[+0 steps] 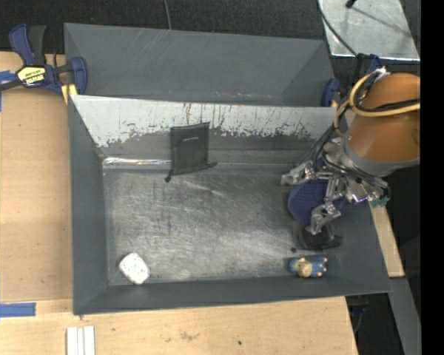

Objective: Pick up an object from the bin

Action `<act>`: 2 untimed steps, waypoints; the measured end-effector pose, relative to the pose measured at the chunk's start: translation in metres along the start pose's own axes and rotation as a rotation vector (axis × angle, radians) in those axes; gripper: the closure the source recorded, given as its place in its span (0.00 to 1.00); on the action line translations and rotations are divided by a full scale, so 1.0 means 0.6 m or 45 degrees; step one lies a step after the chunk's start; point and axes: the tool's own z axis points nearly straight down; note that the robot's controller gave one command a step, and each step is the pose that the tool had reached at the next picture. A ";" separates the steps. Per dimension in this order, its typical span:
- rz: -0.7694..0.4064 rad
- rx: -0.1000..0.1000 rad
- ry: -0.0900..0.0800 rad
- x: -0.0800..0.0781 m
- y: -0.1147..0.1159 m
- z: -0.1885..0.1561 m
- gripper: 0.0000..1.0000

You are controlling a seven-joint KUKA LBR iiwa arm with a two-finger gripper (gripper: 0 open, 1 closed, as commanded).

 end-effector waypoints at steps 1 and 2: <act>-0.204 -0.022 0.005 -0.013 0.002 0.008 0.00; -0.230 -0.021 0.000 -0.014 0.004 0.009 0.00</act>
Offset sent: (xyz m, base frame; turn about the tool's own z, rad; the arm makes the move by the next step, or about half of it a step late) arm 0.0276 -0.0213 -0.0136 -0.2766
